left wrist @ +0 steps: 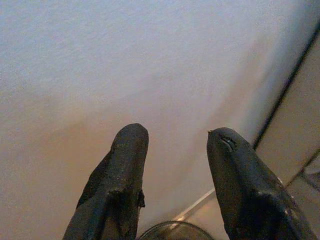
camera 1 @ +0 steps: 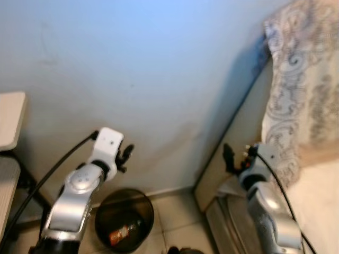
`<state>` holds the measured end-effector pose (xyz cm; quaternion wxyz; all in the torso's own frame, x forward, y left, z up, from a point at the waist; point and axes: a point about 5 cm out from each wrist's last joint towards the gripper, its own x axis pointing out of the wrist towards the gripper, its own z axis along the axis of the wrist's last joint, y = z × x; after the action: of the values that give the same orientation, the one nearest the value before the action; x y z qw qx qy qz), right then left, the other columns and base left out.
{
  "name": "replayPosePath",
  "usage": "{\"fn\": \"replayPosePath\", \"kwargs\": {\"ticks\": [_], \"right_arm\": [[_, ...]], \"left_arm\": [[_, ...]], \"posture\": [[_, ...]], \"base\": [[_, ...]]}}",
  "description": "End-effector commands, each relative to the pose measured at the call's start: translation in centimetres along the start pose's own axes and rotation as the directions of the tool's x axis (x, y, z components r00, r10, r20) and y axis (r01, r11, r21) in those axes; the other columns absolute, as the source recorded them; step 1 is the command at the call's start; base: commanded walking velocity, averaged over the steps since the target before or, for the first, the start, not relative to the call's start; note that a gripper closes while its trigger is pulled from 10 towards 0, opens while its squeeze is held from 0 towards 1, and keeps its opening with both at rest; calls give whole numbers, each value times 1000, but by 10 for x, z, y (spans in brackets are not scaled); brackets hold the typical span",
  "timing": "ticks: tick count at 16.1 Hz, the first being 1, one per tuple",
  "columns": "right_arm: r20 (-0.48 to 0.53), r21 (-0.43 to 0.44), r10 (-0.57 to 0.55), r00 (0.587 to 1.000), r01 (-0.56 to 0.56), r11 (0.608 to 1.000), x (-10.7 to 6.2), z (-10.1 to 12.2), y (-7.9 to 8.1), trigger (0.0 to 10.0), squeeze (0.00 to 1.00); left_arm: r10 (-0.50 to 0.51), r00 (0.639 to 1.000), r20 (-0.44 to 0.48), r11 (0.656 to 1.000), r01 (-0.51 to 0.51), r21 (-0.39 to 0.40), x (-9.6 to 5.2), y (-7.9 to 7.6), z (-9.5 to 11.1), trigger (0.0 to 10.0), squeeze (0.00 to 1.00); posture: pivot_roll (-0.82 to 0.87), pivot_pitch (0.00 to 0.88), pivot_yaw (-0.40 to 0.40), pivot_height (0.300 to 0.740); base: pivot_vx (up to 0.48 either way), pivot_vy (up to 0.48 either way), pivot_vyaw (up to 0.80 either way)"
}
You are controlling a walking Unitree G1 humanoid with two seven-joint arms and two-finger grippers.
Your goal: Clean up the room
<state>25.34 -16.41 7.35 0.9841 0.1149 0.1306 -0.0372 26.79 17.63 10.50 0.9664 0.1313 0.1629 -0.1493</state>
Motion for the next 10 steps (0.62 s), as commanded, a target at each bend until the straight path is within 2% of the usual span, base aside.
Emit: {"fn": "replayPosePath", "kwargs": {"ticks": [1, 10], "right_arm": [[3, -1, 3, 1000, -3, 1000, 0, 1, 3, 10000, 1000], [3, 7, -9, 1000, 9, 1000, 1, -1, 2, 10000, 1000]], "left_arm": [[8, 1000, -11, 1000, -8, 0, 0, 3, -2, 10000, 0], [8, 1000, -8, 1000, -7, 13, 0, 5, 0, 10000, 0]], "posture": [[66, 0, -90, 740], [69, 0, -88, 740]], "base": [[0, 0, -781], [0, 0, -781]]}}
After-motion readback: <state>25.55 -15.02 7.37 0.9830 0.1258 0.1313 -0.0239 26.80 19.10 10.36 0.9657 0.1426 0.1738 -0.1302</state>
